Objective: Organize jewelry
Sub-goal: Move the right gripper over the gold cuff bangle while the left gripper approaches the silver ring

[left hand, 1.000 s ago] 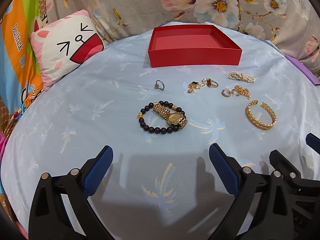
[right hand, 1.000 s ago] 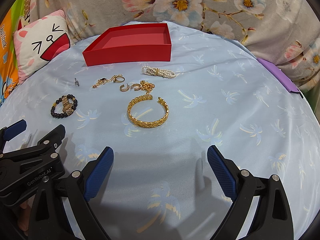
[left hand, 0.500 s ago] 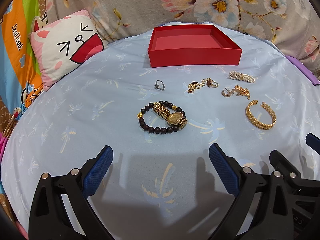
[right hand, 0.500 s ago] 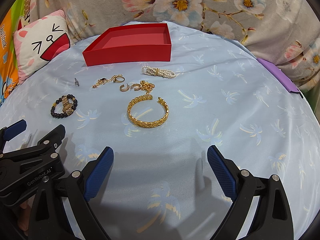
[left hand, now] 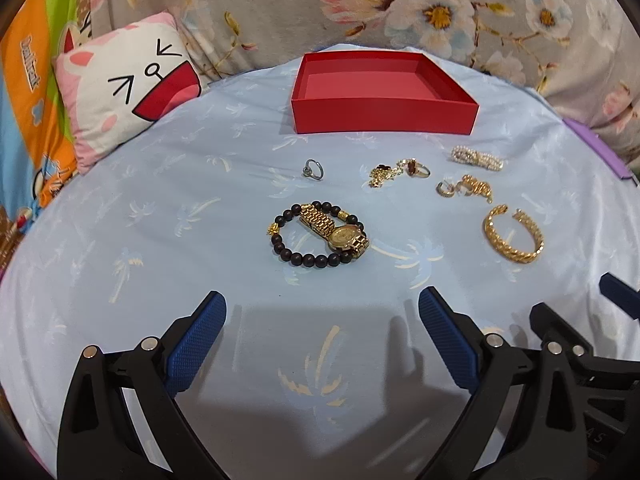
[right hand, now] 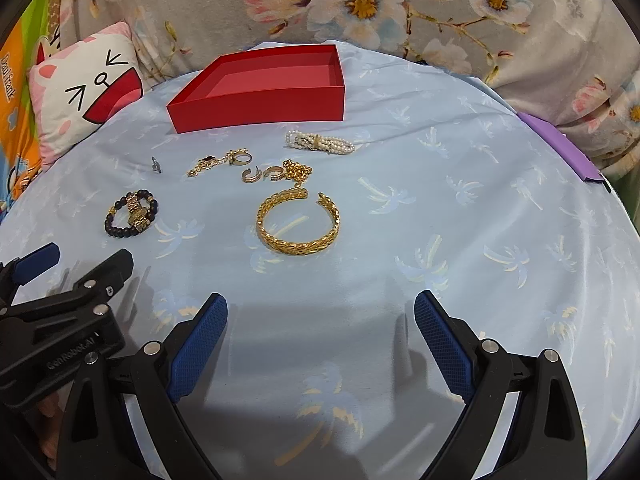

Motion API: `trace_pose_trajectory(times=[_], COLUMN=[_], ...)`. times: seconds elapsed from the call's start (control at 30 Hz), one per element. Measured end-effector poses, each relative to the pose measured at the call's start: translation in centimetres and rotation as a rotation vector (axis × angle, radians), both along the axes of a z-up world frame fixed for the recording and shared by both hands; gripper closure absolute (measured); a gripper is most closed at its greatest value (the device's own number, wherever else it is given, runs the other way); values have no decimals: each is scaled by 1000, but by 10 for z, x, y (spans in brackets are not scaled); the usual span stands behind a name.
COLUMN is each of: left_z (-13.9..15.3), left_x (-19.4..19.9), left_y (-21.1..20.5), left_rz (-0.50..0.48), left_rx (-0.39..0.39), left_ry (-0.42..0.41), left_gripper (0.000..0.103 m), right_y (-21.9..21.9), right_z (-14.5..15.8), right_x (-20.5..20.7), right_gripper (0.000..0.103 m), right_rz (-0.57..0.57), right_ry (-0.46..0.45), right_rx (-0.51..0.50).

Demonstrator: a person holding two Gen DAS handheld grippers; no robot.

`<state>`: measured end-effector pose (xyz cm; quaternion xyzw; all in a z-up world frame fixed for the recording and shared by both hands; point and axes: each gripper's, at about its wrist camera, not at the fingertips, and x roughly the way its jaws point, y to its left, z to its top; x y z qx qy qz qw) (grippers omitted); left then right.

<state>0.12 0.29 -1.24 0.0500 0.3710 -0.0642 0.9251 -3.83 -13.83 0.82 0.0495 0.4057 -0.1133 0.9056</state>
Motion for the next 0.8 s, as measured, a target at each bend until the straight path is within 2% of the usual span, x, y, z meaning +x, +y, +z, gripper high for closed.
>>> trace_pose_trajectory(times=[0.13, 0.3, 0.4, 0.6, 0.8], left_z=[0, 10, 15, 17, 9], left_x=[4, 16, 28, 46, 42], left_y=[21, 29, 26, 15, 19], left_rz=[22, 24, -21, -84, -63], left_rx=[-100, -71, -93, -69, -57], left_ry=[28, 31, 61, 72, 55], left_gripper=[8, 8, 8, 8, 8], right_y=[-2, -10, -17, -20, -23], right_z=[3, 6, 12, 19, 12], right_x=[0, 9, 20, 43, 57], right_gripper=[10, 10, 10, 11, 12], right_rz=[7, 20, 47, 75, 78], right_ry=[-6, 16, 32, 41, 45], right_rx=[19, 32, 52, 16, 43])
